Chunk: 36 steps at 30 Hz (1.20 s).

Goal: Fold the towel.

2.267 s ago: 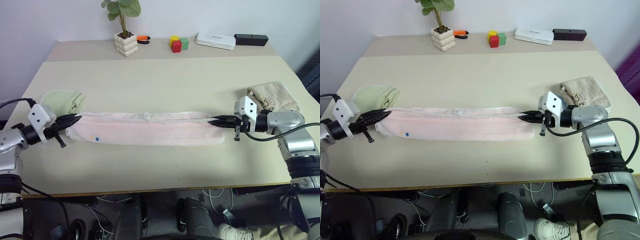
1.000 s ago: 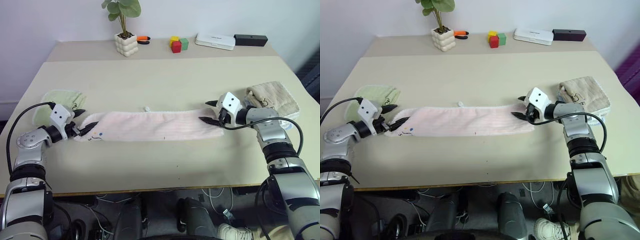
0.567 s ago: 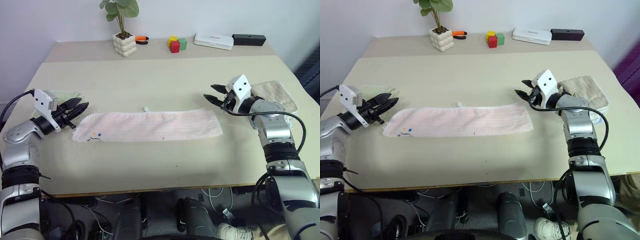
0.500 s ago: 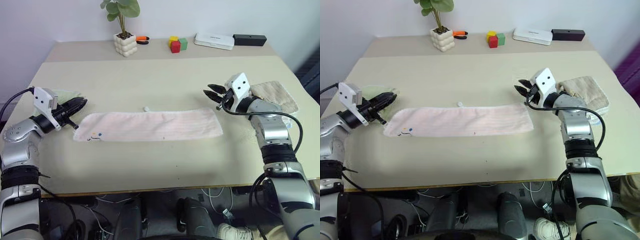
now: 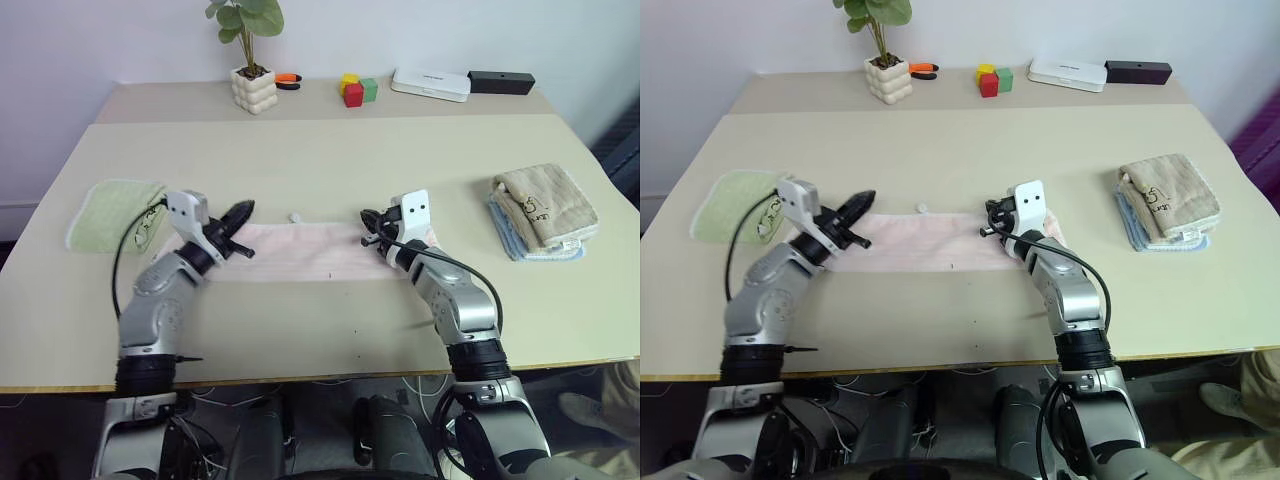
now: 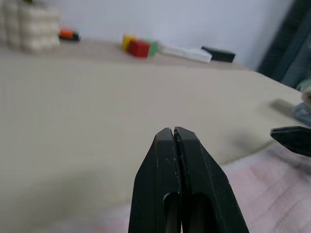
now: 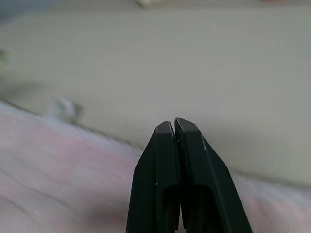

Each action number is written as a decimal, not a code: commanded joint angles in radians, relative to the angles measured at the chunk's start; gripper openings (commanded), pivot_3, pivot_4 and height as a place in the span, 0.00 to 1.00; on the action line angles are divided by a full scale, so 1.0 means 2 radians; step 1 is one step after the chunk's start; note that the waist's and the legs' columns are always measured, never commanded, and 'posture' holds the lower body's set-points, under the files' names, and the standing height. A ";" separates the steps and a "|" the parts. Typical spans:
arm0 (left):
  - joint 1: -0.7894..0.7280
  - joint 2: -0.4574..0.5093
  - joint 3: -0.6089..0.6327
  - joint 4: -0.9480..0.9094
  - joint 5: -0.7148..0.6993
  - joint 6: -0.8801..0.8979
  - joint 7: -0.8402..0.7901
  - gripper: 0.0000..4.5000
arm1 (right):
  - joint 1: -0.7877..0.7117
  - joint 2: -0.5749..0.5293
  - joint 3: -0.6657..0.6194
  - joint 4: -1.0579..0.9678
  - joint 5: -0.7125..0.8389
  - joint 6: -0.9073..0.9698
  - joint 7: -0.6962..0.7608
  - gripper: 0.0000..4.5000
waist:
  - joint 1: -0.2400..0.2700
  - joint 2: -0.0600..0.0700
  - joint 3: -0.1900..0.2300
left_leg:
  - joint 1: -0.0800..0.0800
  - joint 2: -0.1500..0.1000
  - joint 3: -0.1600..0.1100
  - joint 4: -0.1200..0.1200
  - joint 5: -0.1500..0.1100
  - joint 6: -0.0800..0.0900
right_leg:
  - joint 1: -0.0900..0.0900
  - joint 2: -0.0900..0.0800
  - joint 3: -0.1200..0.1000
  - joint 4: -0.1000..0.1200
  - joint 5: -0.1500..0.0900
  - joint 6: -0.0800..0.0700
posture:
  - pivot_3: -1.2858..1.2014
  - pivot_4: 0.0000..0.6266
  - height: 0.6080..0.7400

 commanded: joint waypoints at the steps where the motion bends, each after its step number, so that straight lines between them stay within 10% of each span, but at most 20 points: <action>1: 0.007 0.003 -0.003 0.025 0.030 -0.018 0.025 0.00 | -0.005 -0.011 0.005 0.016 -0.032 -0.021 -0.024 0.01 | 0.000 0.000 0.000 | 0.000 0.000 0.000 0.000 0.000 0.000 | 0.000 0.000 0.000 0.000 0.000 0.000 | 0.52 0.24 1.00; 17: -0.012 0.113 0.097 0.141 -0.002 -0.035 -0.014 0.00 | -0.028 -0.076 -0.041 0.112 -0.010 -0.082 0.016 0.12 | 0.001 -0.001 -0.001 | 0.000 0.000 0.000 0.000 -0.001 0.001 | 0.001 0.000 0.000 -0.001 0.000 0.000 | 0.52 0.24 1.00; 25: -0.014 0.133 0.086 0.118 0.004 -0.047 -0.055 0.74 | -0.042 -0.099 -0.089 0.069 0.044 -0.019 0.037 0.96 | 0.000 -0.001 -0.001 | 0.000 0.000 0.000 0.000 -0.001 0.001 | 0.000 0.000 0.000 -0.001 0.000 0.000 | 0.52 0.24 1.00; 28: -0.015 0.147 0.076 0.087 -0.004 -0.046 -0.092 1.00 | -0.041 -0.094 -0.143 0.015 0.124 0.074 0.028 1.00 | 0.000 -0.001 0.000 | 0.000 0.000 0.000 0.000 -0.001 0.001 | 0.000 0.000 0.000 -0.001 0.000 0.000 | 0.52 0.24 1.00; 36: -0.020 0.177 0.058 0.048 -0.025 -0.037 -0.186 1.00 | 0.022 -0.057 -0.262 -0.143 0.300 0.265 -0.069 1.00 | 0.001 -0.001 0.000 | 0.000 0.000 0.000 -0.001 -0.001 0.001 | 0.000 0.000 0.000 -0.001 0.000 0.000 | 0.52 0.24 1.00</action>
